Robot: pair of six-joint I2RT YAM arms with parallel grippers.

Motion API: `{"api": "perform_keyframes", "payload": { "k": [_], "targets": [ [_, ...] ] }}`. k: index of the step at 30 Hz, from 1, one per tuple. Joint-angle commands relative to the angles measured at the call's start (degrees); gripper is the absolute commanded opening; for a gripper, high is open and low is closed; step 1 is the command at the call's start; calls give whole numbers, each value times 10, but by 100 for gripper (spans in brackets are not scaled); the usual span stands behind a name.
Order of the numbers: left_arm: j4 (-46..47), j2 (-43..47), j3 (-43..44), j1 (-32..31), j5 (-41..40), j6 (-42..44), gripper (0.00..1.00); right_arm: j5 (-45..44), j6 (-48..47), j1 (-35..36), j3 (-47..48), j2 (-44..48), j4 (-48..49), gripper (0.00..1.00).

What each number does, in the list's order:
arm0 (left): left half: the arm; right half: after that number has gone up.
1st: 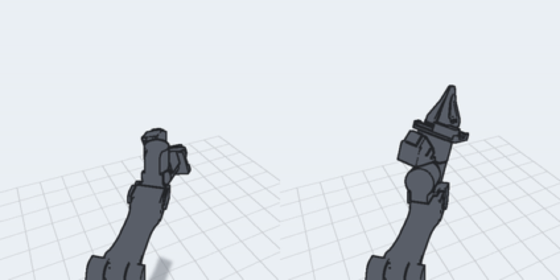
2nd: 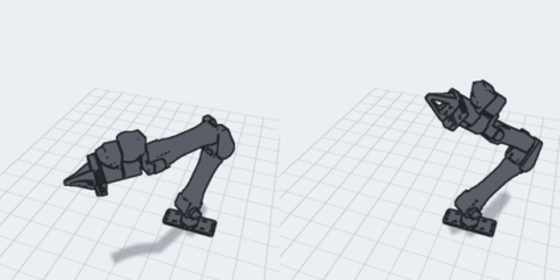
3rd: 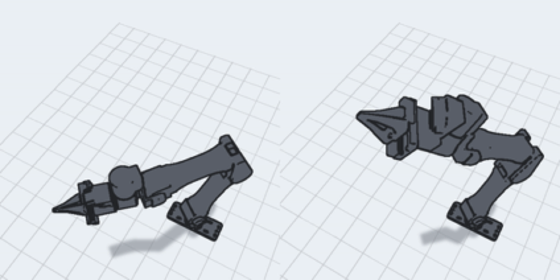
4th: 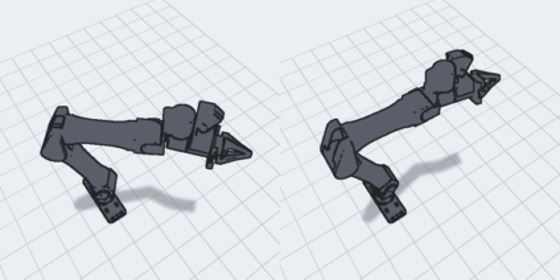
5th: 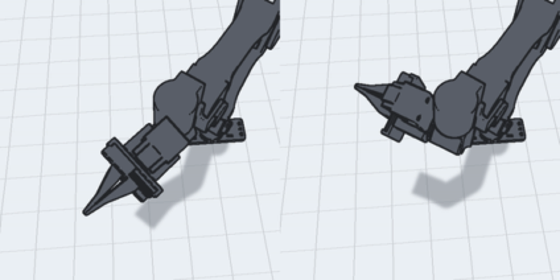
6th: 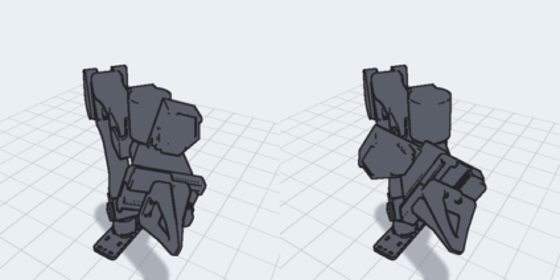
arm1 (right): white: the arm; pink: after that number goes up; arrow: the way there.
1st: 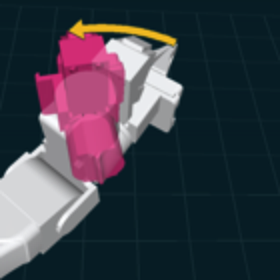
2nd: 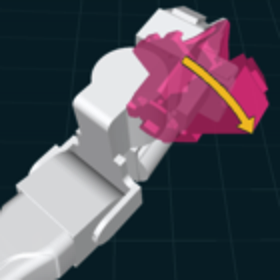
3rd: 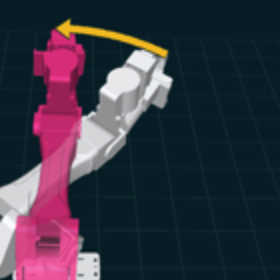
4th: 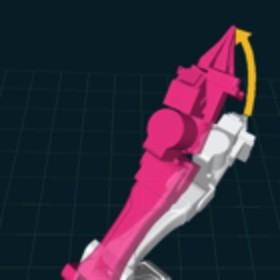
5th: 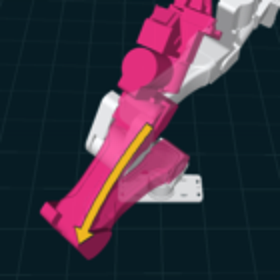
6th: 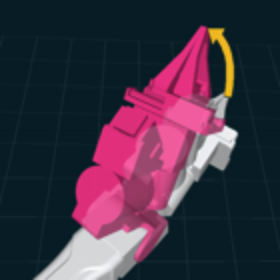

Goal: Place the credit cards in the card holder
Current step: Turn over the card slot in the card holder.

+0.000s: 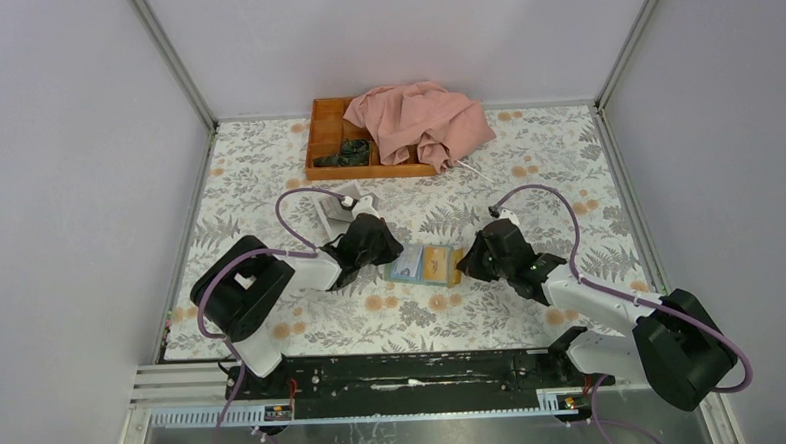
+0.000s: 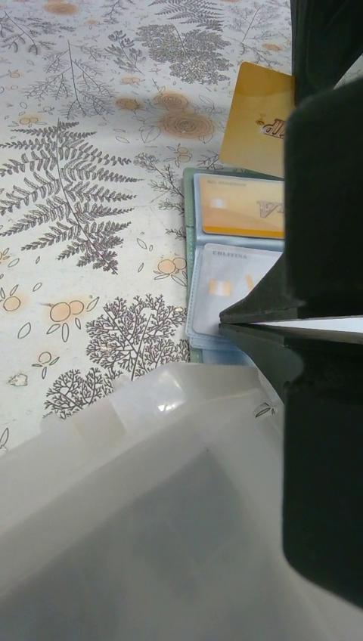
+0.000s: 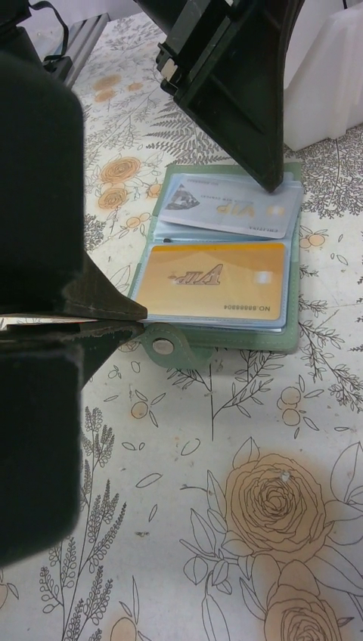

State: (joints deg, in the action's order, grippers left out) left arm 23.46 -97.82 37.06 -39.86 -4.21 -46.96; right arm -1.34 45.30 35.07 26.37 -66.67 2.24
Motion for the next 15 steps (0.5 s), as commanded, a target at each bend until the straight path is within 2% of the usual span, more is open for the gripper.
{"api": "perform_keyframes", "payload": {
  "k": [1,15],
  "targets": [
    [-103,-45,-21,-8,-6,14,9,9,5,-4,2,-2,23,0],
    [-104,-49,-18,-10,-5,15,9,10,4,-4,9,-3,19,0]
  ]
}}
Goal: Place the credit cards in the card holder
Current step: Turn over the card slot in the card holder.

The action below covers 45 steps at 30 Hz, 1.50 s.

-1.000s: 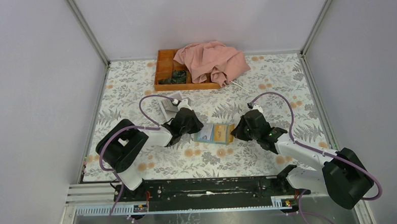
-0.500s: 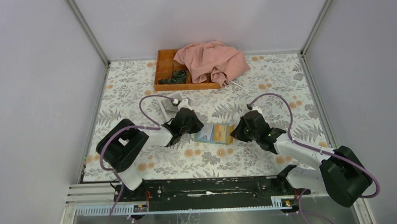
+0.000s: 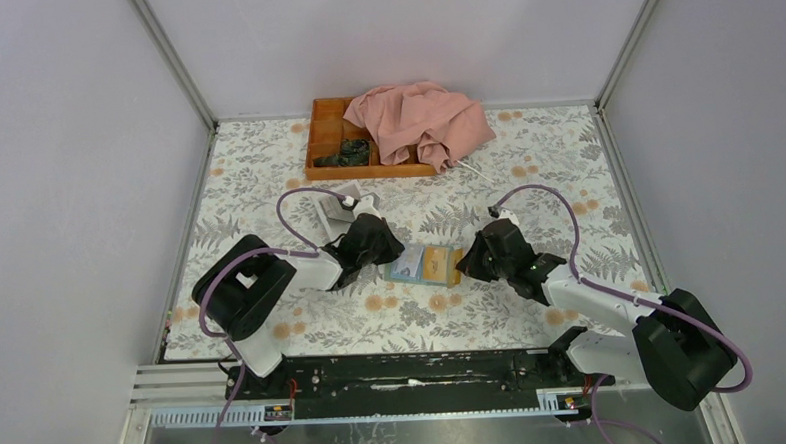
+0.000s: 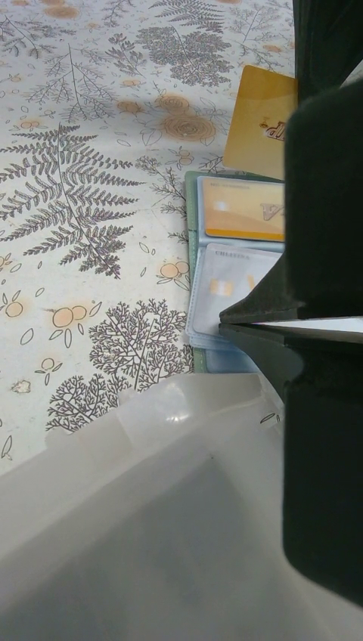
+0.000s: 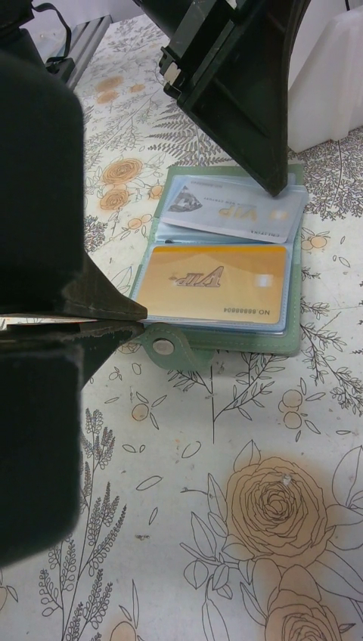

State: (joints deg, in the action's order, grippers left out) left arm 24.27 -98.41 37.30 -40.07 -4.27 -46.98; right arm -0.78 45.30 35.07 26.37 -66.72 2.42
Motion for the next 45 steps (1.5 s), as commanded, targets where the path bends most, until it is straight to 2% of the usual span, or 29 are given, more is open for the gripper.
{"api": "perform_keyframes", "payload": {
  "k": [1,33,45],
  "targets": [
    [-112,-43,-21,-8,-5,15,9,4,4,-4,9,-3,17,0],
    [-110,-66,-20,-16,-7,13,7,26,29,-11,-5,-5,39,0],
    [-110,-76,-17,-17,-9,15,7,61,51,-29,-29,-29,93,0]
  ]
}}
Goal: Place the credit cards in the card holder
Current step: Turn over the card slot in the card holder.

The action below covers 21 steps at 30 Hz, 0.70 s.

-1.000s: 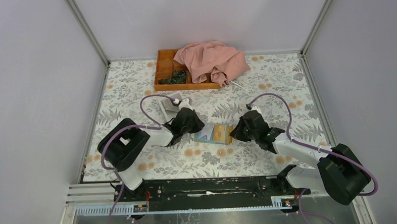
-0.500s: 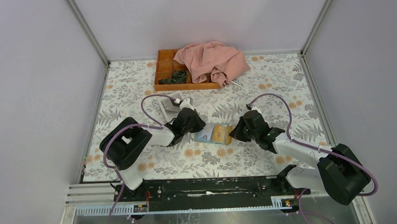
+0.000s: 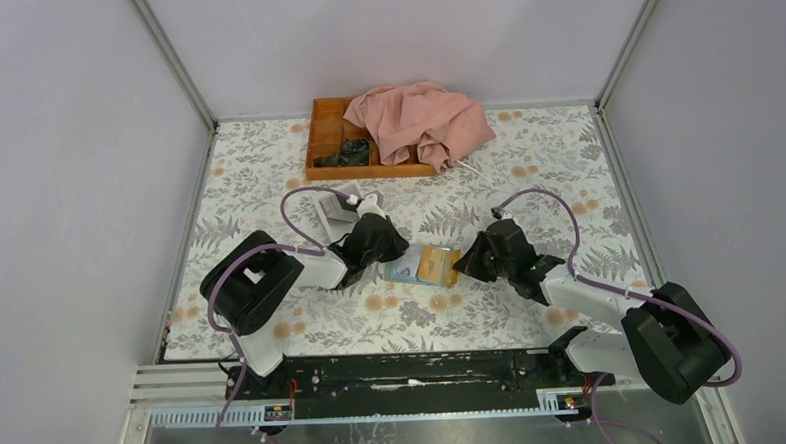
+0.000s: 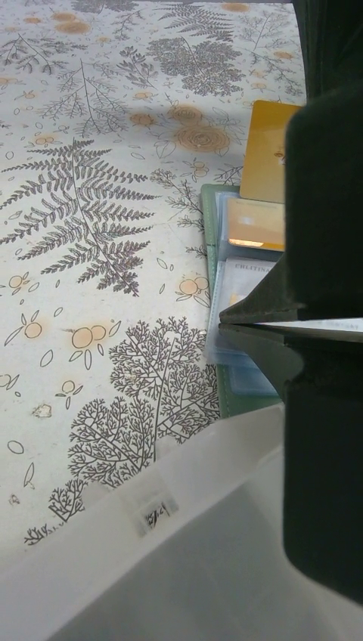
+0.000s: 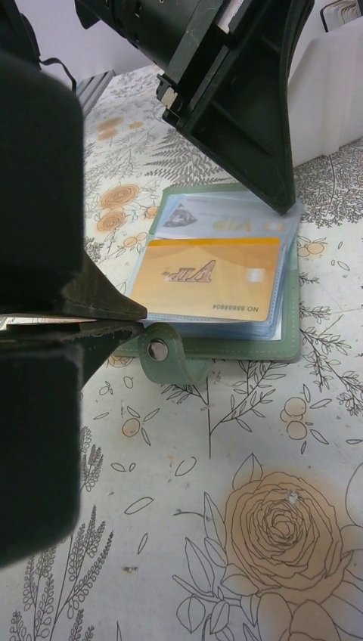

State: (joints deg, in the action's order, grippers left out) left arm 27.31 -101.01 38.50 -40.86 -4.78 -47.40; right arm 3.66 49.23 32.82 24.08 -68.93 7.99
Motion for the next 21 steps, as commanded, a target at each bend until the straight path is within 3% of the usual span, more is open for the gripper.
{"api": "perform_keyframes", "payload": {
  "k": [1,21],
  "targets": [
    [-140,-51,-28,-9,-4,19,7,18,12,-9,-7,-7,40,0],
    [-153,-48,-30,-10,-17,19,6,40,53,-41,-82,-12,119,0]
  ]
}}
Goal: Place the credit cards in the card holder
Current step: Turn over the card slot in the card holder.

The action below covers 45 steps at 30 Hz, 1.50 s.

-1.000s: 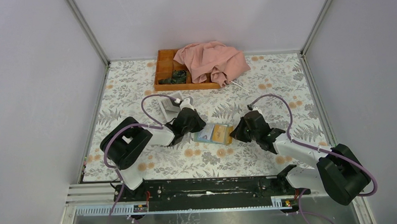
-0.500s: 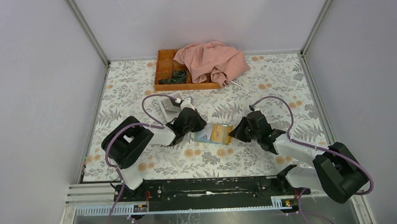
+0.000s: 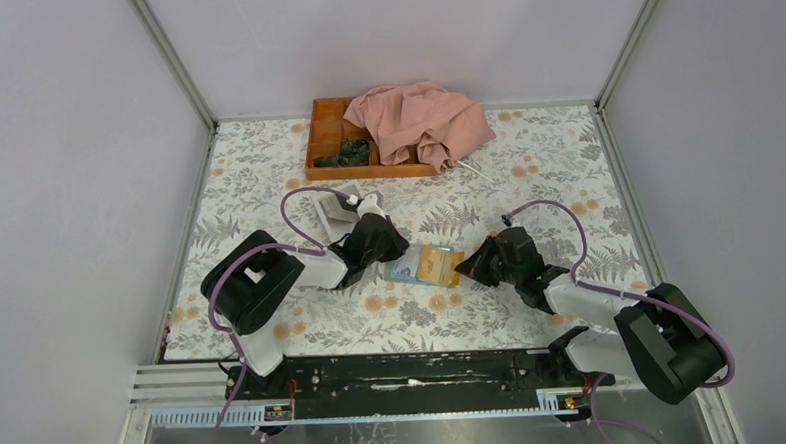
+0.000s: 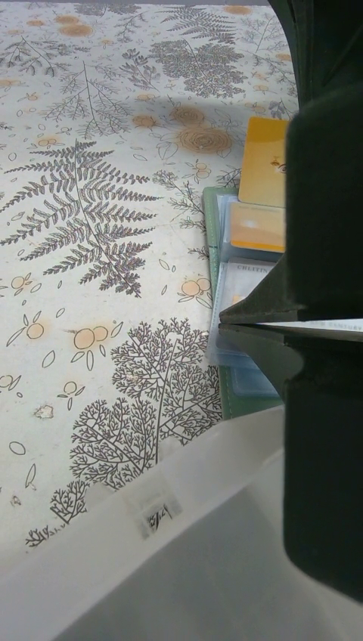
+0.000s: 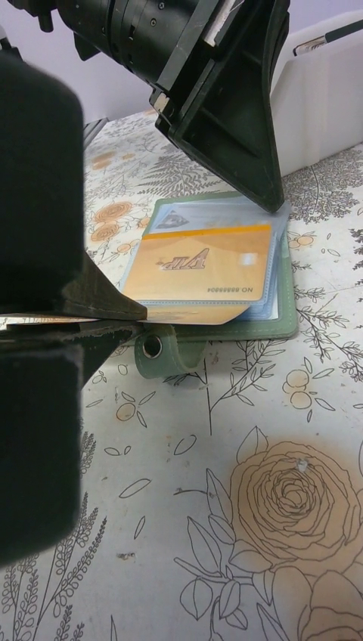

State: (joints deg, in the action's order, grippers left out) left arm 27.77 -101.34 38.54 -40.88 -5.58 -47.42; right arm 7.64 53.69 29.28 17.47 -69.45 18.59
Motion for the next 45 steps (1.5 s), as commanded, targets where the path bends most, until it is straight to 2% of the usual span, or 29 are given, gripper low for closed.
{"api": "perform_keyframes", "payload": {
  "k": [1,35,45],
  "targets": [
    [-158,-44,-30,-9,-10,19,6,-1,11,-6,-20,-6,17,0],
    [-153,-58,-40,-9,-11,13,2,51,86,-7,-95,-81,232,0],
    [-147,-58,-48,-10,-8,10,0,53,91,-7,-73,-39,215,0]
  ]
}}
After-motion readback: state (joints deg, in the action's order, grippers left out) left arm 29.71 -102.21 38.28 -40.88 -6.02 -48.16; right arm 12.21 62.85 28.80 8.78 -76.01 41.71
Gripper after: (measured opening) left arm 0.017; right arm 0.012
